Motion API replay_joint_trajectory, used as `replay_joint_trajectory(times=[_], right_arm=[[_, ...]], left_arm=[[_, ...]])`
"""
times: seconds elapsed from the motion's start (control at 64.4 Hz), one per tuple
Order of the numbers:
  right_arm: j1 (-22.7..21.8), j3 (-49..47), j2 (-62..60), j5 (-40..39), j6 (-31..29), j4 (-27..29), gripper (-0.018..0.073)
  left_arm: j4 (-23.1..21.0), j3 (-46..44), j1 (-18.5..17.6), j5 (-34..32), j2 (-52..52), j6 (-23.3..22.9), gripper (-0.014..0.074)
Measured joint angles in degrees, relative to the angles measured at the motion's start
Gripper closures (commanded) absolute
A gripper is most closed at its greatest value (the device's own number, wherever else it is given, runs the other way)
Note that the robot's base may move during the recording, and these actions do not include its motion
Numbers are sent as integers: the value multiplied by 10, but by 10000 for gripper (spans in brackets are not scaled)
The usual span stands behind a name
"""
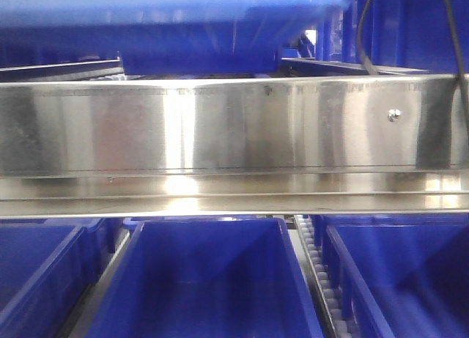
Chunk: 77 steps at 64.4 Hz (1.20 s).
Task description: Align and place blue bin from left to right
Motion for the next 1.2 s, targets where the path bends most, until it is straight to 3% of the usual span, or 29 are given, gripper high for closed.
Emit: replay_joint_trajectory(times=[0.528, 1.195], right_arm=[[0, 0, -114, 55, -23, -24, 638], [0, 0, -115, 57, -34, -26, 638]], left_arm=[[106, 0, -129, 7, -94, -96, 605], [125, 1, -135, 9, -96, -105, 605]])
